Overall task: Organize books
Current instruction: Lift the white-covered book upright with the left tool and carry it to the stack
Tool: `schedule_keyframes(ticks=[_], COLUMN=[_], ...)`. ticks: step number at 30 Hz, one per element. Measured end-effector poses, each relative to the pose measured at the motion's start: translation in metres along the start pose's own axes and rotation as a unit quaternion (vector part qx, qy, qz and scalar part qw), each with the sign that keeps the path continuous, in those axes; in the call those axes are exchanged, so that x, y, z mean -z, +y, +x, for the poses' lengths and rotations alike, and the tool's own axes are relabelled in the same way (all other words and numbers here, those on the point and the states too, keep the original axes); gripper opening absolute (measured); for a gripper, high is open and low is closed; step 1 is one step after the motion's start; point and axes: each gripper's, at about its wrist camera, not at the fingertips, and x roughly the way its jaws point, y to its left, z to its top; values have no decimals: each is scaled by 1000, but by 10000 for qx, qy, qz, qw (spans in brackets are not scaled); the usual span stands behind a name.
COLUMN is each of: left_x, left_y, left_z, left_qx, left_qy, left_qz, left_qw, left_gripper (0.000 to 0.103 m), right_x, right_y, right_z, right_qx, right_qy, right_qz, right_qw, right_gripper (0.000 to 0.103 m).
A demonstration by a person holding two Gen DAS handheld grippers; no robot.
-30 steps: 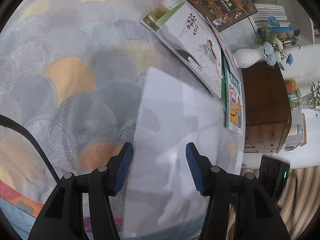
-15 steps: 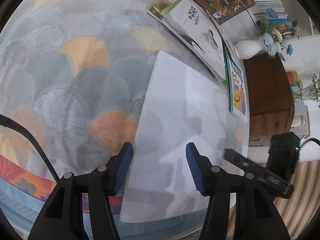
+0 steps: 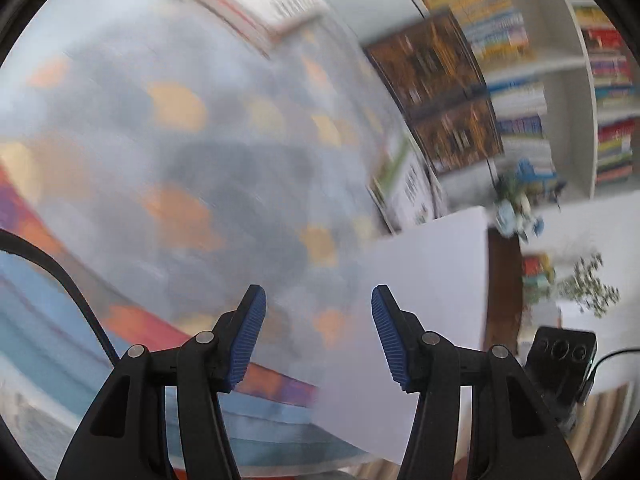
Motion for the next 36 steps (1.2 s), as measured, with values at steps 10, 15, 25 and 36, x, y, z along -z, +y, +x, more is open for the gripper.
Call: schedule_keyframes(ticks=[10,15,25,36], left_x=[-7,11,25,5], left_y=[50,34,23,-10], left_z=[16,44,52,28], left_qx=[-903,-1414,-1054,469], left_qy=[793,1227,1824,1548], left_qz=[511,1529,2103,1881], left_qw=[9914,9703,9547,9687], left_gripper=[52,52,52,46], right_x=[24,42,53,70], right_y=[-22,-43,-49,-67], right_z=[65,81,96,81], right_qx=[2492,3003,3182,2625], right_qy=[555,629,259,-281], right_qz=[-380,-106,238,1043], right_qw=[9661,9517,9474,9589], right_gripper=[48,35,34,34])
